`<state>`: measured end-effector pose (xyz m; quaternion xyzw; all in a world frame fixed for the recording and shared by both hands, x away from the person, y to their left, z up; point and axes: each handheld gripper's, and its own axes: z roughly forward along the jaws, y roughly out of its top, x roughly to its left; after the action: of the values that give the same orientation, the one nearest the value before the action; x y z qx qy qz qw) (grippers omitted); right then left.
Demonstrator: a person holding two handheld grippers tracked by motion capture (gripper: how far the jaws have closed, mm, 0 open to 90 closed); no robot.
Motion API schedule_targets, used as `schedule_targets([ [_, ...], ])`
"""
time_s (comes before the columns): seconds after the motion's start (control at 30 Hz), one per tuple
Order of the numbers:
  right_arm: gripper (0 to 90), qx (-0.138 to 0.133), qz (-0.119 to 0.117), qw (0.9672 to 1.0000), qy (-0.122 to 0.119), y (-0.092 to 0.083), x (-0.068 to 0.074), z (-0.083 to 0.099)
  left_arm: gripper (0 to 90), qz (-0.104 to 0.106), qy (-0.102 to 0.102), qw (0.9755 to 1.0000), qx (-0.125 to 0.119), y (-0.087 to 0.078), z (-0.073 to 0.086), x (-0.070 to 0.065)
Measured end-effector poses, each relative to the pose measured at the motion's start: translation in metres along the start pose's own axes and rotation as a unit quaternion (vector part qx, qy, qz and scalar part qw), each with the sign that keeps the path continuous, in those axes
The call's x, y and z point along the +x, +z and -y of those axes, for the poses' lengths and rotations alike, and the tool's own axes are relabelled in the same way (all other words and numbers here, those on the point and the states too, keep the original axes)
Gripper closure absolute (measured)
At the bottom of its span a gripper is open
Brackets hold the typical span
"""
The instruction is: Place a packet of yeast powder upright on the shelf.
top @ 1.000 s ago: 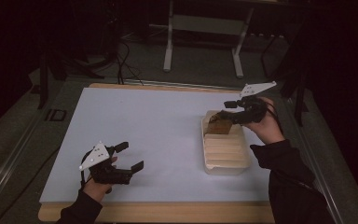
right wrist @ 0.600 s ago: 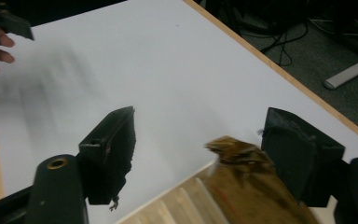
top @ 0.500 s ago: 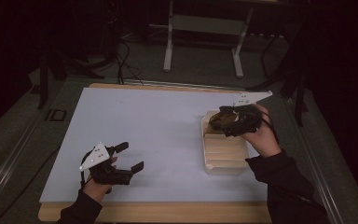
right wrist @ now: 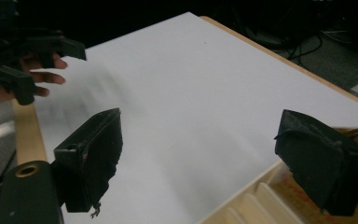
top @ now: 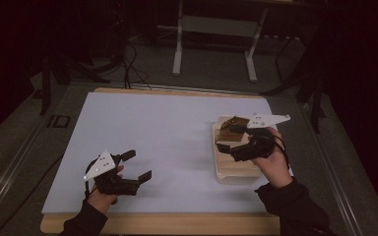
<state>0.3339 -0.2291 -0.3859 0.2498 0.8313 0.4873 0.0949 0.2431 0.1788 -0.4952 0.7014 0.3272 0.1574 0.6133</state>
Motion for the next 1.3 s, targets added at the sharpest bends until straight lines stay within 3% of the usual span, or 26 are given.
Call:
schedule_targets([
  [0.2, 14.3, -0.017, -0.004, 0.9998, 0.005, 0.000, 0.016, 0.017, 5.7, 0.001, -0.001, 1.0000, 0.001, 0.000, 0.000, 0.000],
  [0.33, 14.2, -0.028, -0.020, 0.9993, 0.015, 0.001, 0.027, 0.026, 5.7, 0.000, 0.000, 1.0000, 0.003, 0.001, 0.001, 0.000],
  [0.57, 14.2, -0.021, -0.024, 0.9995, 0.006, 0.006, 0.044, 0.041, 5.7, 0.000, -0.001, 1.0000, 0.002, 0.000, 0.001, 0.000],
  [0.8, 14.2, -0.022, -0.038, 0.9990, 0.013, 0.011, 0.056, 0.059, 5.7, 0.001, 0.001, 1.0000, 0.002, 0.000, 0.001, -0.001],
  [0.97, 14.2, -0.027, -0.034, 0.9990, 0.009, 0.009, 0.064, 0.067, 5.7, 0.002, 0.003, 1.0000, 0.003, 0.001, 0.001, -0.001],
  [1.3, 14.2, -0.033, -0.050, 0.9982, 0.008, 0.004, 0.079, 0.084, 5.7, 0.002, 0.003, 1.0000, 0.004, 0.001, 0.002, -0.002],
])
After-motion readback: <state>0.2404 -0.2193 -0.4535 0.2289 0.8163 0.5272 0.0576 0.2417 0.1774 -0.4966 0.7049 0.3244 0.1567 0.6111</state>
